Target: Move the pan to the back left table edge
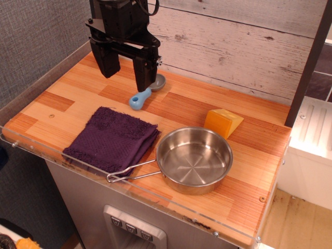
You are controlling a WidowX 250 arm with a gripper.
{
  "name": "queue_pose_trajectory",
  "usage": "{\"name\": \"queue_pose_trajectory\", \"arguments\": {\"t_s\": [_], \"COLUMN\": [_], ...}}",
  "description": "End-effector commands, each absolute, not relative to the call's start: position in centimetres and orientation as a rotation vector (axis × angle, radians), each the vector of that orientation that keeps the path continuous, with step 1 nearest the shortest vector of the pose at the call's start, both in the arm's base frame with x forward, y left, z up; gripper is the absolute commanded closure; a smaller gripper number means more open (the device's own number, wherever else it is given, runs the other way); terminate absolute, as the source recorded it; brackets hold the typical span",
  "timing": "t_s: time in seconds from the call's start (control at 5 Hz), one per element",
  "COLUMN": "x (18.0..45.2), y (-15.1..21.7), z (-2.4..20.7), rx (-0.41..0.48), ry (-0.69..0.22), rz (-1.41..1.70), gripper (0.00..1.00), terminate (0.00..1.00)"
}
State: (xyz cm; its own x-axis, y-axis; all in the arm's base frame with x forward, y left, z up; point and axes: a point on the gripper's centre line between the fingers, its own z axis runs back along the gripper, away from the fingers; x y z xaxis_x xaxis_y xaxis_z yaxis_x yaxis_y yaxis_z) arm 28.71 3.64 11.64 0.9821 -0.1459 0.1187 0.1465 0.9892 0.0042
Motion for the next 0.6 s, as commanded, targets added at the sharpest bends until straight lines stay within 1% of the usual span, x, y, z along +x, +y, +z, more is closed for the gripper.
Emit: {"name": "queue_pose_trajectory", "arguments": {"t_s": [0.0, 0.4], "x": [28.7, 28.7], "y": [3.6, 0.8], "z": [11.6, 8.9], "rx": [-0.005, 0.021], "ry": [-0.119, -0.08], "rz": [-0.147, -0.263], "gripper": [0.0, 0.0], "terminate": [0.0, 0.0]}}
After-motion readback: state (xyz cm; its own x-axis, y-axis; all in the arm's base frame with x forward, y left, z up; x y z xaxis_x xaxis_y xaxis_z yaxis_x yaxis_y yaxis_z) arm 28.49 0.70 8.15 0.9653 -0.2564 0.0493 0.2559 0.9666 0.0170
